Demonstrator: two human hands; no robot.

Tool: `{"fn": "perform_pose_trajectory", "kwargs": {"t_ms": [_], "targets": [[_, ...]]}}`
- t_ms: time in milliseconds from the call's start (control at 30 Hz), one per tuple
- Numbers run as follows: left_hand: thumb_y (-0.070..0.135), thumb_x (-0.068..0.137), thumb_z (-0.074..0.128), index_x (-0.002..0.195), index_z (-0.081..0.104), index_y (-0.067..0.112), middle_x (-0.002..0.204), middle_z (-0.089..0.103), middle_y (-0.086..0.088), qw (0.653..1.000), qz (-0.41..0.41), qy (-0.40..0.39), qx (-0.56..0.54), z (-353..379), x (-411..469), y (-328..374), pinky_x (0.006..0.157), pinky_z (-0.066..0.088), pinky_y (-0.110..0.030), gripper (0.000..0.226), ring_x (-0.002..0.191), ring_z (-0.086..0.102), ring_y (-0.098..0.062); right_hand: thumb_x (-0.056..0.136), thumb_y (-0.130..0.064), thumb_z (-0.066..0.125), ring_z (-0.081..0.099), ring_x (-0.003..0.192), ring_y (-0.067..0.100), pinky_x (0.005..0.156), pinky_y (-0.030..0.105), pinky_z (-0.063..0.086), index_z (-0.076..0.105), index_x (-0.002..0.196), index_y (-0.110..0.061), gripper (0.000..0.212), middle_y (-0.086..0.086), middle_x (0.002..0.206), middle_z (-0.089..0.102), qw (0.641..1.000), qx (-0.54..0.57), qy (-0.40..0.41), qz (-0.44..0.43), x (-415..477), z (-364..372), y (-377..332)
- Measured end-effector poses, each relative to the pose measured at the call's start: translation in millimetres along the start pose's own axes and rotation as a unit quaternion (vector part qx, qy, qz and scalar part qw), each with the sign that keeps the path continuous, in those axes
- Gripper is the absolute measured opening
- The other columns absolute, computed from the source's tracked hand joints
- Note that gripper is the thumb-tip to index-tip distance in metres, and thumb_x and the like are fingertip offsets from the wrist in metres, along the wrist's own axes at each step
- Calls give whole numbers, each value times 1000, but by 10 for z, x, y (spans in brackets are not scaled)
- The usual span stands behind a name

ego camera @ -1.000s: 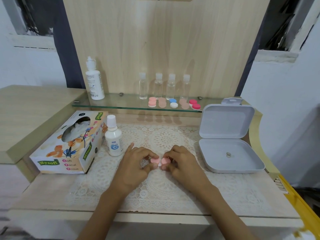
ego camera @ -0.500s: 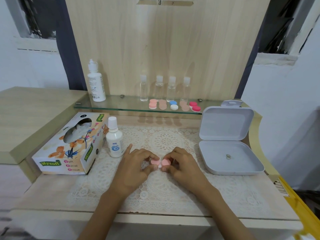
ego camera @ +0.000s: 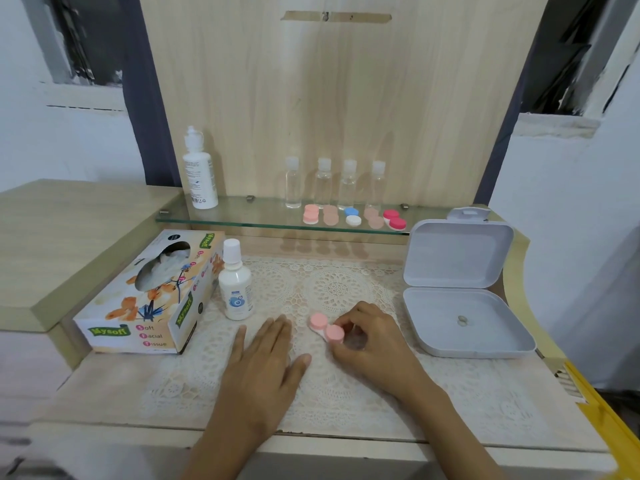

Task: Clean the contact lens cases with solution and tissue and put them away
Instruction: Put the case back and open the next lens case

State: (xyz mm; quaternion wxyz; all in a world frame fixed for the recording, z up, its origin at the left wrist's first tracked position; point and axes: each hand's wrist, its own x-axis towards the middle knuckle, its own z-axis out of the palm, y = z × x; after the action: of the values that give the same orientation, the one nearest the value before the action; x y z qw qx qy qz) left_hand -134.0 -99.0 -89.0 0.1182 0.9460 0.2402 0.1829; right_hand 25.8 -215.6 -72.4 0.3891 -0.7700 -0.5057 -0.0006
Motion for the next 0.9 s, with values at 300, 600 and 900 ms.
{"fn": "perform_pose_trajectory", "kwargs": {"t_ms": [300,600,900], "targets": [[68,59,-40,148,-4,23,148,-17,16,999,-22,-22,31,18,-37,52,113,-15,-27,106,138,-17,2,73,-34,71,49,75,2,63,14,34,67,82,-18,19,-10,81,54,998,-58,29,14,172,-28,-82],[65,47,-49,149,-7,22,147,-22,14,998,-26,-32,43,-16,-16,113,114,-15,-28,118,133,-24,3,73,-33,72,48,74,7,61,14,33,64,80,-15,21,-7,79,52,993,-75,87,-14,859,-98,-483],[50,98,10,118,65,15,127,60,3,994,-36,-93,44,59,-6,35,104,15,-30,68,119,54,-11,75,-38,68,52,87,18,70,31,41,69,84,-15,25,0,87,59,979,-156,128,20,1603,-85,-731]]}}
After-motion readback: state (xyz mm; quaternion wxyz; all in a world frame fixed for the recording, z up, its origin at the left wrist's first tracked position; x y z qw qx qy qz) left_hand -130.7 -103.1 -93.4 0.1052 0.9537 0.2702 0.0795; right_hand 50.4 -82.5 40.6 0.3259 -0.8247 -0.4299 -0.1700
